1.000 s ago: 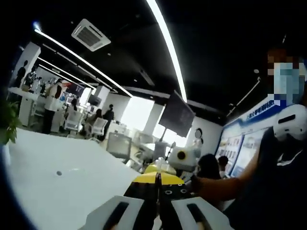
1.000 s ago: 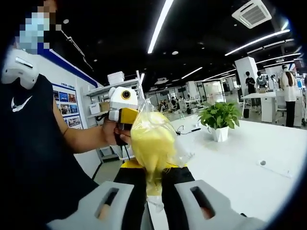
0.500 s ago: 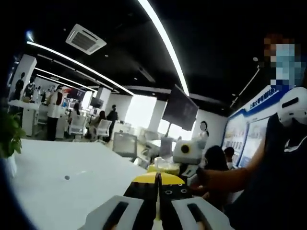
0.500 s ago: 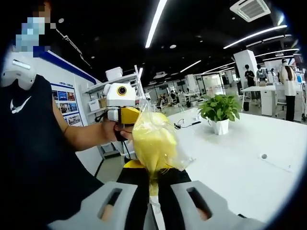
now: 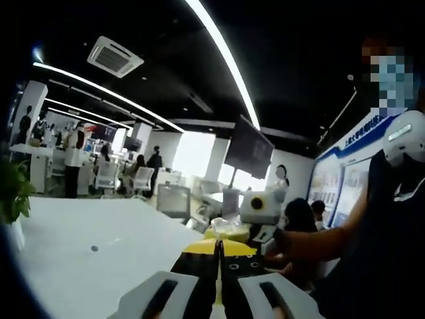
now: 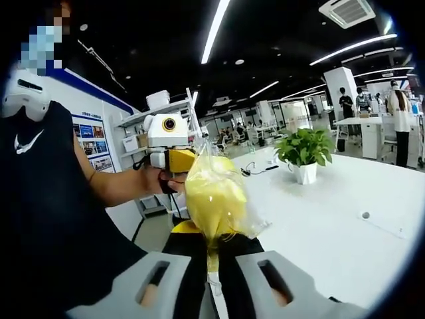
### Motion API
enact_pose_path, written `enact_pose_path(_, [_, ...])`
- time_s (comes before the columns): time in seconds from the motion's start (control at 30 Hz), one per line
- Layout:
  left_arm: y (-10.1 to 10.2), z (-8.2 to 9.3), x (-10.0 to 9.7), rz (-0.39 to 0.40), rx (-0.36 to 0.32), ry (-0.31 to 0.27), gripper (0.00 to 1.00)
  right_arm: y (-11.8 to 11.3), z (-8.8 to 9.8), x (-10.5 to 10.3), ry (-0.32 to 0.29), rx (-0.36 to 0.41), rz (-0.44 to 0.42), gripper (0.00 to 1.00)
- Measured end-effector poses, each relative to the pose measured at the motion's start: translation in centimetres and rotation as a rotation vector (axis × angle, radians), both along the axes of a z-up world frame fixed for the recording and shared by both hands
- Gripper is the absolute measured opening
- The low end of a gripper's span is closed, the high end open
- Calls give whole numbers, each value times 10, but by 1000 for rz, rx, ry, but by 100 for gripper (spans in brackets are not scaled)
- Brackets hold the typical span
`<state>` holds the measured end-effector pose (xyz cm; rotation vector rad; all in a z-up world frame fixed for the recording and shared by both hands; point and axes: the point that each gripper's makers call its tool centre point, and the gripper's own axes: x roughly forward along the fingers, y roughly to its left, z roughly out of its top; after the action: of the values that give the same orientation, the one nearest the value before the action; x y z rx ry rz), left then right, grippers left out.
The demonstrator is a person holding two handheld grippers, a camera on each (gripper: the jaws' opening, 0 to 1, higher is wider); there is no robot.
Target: Compare the silicone blocks by pressing each to a similar depth, holding the contact briefly, and releasing to observe deformation and rebound differences across the visible hardness samples.
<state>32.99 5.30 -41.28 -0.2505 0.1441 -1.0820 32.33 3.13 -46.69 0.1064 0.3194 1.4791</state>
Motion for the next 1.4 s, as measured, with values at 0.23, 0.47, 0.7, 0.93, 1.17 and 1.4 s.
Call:
enact_pose_path(0.23, [0,-7,-3,-9,21,2,0,0,-6,-3,8,-16,14,0])
enact_pose_path(0.47, [2,-7,-3,8,23,4,0,1,-6,-3,2,-18,17,0])
enact_pose_path(0.7, [1,-7,-6,16,24,-7,0,0,-7,-4,-1,-21,19,0])
enact_pose_path(0.93, [2,-12,-2,51,59,-40,0,1,-11,-3,-12,-40,17,0])
enact_pose_path(1.17, [5,-11,-3,50,46,4,0,2,-10,-2,-16,-29,20,0])
enact_pose_path(1.4, [10,-3,-9,19,-16,33,0,5,-4,-3,-8,-4,29,0])
